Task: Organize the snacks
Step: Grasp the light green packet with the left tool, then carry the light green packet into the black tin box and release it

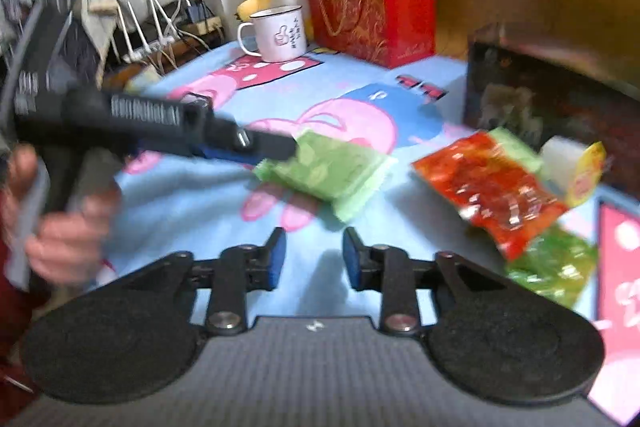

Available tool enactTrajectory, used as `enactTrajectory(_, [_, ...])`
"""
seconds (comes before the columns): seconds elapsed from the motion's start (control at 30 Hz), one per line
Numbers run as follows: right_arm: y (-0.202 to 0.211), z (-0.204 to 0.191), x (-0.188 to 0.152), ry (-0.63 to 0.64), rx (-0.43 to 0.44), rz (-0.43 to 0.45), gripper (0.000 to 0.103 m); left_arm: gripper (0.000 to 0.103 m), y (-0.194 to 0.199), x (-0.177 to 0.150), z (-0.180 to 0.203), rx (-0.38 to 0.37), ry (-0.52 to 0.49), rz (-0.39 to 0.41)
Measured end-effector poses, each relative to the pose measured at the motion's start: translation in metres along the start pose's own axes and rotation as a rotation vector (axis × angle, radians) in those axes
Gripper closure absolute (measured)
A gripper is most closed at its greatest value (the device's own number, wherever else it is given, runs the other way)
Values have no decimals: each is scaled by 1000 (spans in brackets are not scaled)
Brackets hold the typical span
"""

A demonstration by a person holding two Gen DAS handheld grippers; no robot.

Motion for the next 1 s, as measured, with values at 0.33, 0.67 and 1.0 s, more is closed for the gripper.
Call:
enactTrajectory(0.33, [-50, 23, 20, -56, -7, 15, 54, 57, -22, -3, -8, 125, -36, -16])
enactTrajectory(0.67, [6, 8, -15, -7, 2, 24, 80, 69, -22, -59, 46, 32, -183, -144])
enactTrajectory(1.0, [92, 41, -81, -143, -199, 57, 80, 67, -61, -129, 137, -85, -393, -291])
Point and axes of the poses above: each gripper's, at about its wrist camera, not at the fingertips, and y roughly against the way its jaws point, z to its right, x to its top, the point moved 8 cm from there along -y, roughly the way its jaws point, and after that the axes turned 12 degrees about y, right-handed, at the moved point
